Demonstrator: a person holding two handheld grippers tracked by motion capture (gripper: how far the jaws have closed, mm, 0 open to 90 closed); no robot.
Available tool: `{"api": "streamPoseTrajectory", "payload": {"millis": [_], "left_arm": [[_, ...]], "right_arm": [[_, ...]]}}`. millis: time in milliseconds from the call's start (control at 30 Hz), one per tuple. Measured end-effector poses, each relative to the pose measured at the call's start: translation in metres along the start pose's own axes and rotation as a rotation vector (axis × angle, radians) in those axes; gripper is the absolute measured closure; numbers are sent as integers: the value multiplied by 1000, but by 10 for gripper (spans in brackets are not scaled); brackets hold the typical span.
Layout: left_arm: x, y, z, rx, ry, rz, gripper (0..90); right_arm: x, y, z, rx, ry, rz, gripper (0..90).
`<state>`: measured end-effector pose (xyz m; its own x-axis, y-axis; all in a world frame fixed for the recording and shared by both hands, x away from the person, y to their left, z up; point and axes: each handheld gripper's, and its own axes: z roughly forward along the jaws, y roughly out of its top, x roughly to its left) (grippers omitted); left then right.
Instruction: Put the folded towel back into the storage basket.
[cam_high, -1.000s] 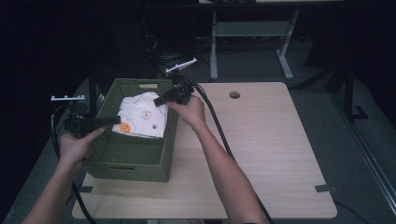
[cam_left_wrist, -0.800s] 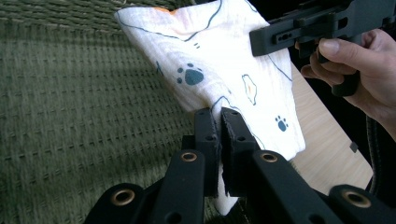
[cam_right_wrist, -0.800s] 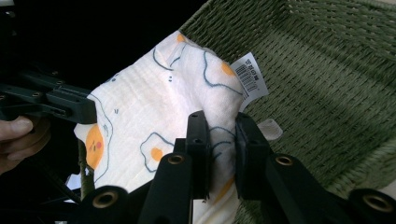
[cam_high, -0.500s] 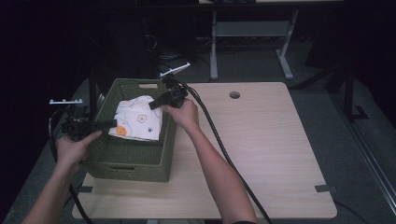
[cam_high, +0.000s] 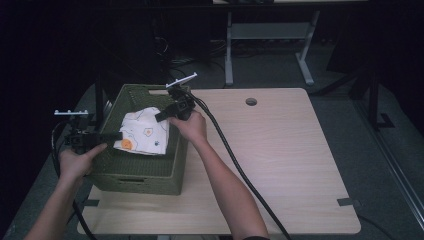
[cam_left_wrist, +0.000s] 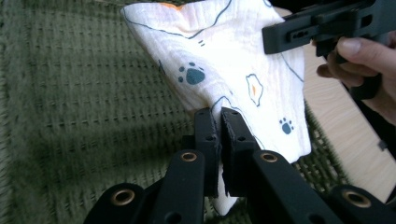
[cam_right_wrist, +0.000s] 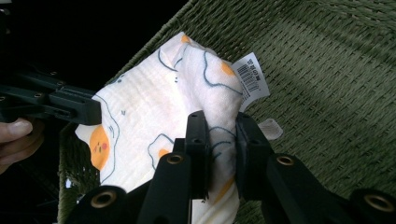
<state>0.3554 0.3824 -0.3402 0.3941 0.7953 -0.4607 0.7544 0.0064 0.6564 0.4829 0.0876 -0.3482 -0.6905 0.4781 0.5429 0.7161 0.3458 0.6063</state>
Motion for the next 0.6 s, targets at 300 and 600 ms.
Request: {"api": "streamPoseTrajectory", "payload": {"millis": [300, 600], "left_arm": [[2, -3, 5, 28, 29, 4, 865], [5, 0, 6, 27, 118, -2, 672]], "right_arm": [[1, -2, 7, 16, -2, -8, 768], [2, -2, 7, 7, -26, -11, 583]]}}
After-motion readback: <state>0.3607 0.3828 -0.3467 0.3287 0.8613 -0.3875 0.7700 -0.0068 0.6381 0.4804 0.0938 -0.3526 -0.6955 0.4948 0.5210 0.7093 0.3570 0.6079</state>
